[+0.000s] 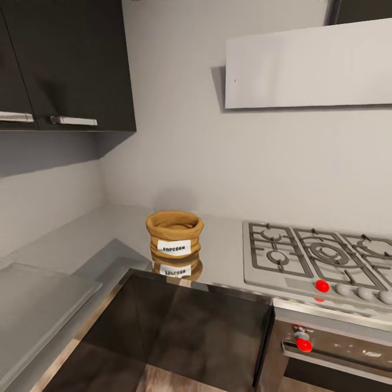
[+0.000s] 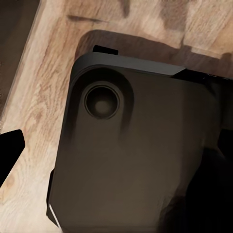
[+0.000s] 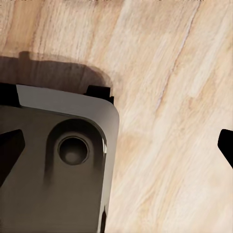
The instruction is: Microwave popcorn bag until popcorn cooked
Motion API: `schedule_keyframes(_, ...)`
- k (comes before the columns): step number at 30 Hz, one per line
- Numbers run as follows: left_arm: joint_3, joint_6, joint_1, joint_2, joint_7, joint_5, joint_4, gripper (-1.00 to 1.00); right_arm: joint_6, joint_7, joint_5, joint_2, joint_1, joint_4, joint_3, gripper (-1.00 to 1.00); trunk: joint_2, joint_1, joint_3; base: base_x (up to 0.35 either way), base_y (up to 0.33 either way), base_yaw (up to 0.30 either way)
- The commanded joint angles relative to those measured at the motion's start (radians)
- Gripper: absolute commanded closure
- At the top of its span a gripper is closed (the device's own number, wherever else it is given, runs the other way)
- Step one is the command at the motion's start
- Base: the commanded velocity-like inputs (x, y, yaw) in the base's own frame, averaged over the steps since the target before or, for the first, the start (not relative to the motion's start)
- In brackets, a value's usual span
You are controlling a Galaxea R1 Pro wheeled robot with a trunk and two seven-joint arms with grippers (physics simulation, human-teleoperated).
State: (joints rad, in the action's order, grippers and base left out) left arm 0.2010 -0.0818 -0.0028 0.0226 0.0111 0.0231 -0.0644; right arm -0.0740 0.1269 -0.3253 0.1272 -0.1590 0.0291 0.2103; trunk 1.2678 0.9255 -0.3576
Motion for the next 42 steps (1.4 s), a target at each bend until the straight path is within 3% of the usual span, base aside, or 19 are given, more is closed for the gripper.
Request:
schedule_keyframes(1, 0.003, -0.003, 0.0, 0.0, 0.001, 0.002, 0.0, -1.0, -0.006, 0.002, -0.008, 0.0, -0.001, 0.003, 0.008, -1.0, -0.007, -0.004, 0.002, 0.0, 0.0, 0.0)
schedule_keyframes(36, 0.002, -0.001, 0.0, 0.0, 0.001, 0.001, 0.0, -1.0, -0.003, 0.002, -0.009, -0.003, -0.001, 0.003, 0.008, -1.0, -0.252, -0.138, 0.112, 0.0, 0.0, 0.0)
schedule_keyframes(42, 0.004, -0.002, 0.0, -0.001, 0.001, 0.003, -0.001, -1.0, 0.008, 0.003, -0.005, -0.004, -0.001, 0.003, 0.009, -1.0, -0.252, -0.138, 0.112, 0.0, 0.0, 0.0)
